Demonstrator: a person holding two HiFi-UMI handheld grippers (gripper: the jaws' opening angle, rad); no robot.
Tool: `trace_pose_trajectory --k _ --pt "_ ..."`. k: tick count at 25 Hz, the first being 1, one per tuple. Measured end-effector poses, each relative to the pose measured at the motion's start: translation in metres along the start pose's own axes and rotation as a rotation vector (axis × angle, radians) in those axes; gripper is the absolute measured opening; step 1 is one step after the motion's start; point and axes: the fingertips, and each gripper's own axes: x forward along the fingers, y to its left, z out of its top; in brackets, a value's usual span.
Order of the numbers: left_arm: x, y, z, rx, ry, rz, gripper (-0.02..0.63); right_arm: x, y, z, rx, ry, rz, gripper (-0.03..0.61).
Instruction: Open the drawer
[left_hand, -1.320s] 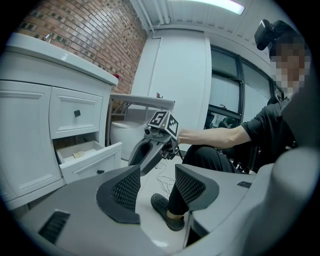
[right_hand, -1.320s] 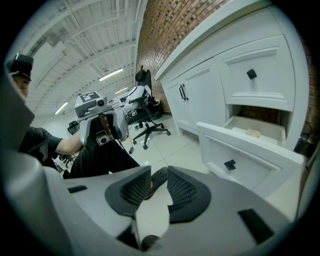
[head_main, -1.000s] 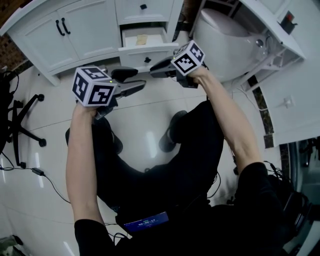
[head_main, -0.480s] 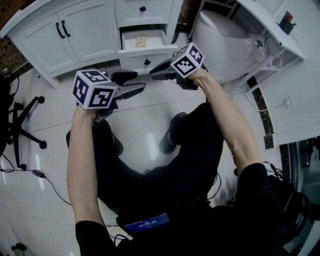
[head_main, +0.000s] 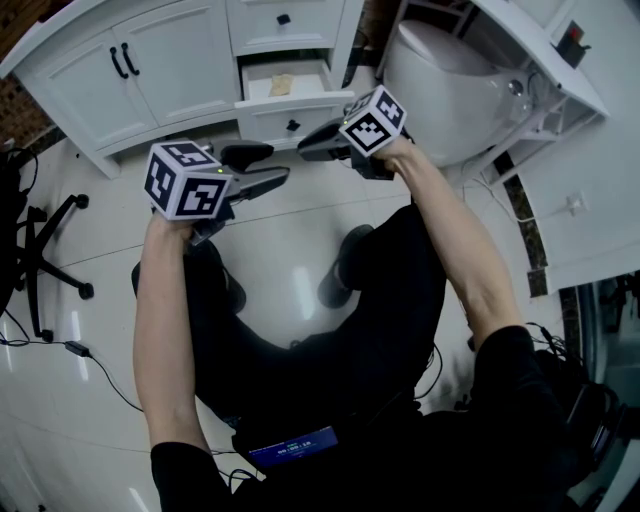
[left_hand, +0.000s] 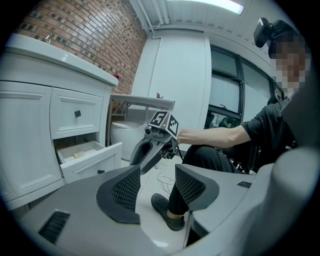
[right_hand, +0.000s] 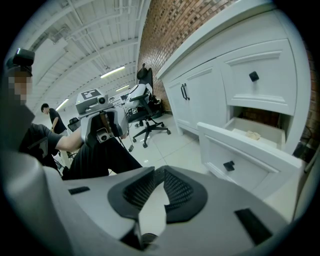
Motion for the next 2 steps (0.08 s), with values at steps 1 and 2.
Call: trace_pose_trajectory --k 1,2 --pt "0.0000 0.0001 0.0002 0.000 0.000 0.000 0.215 0.0002 -0.0003 -0.0004 0.004 -0.001 0.003 0.077" --pt "-0.0001 0.0001 0.0003 0.001 0.001 0.000 0.215 0.0004 -0.0006 -0.0008 0.008 -0.003 0.006 0.077"
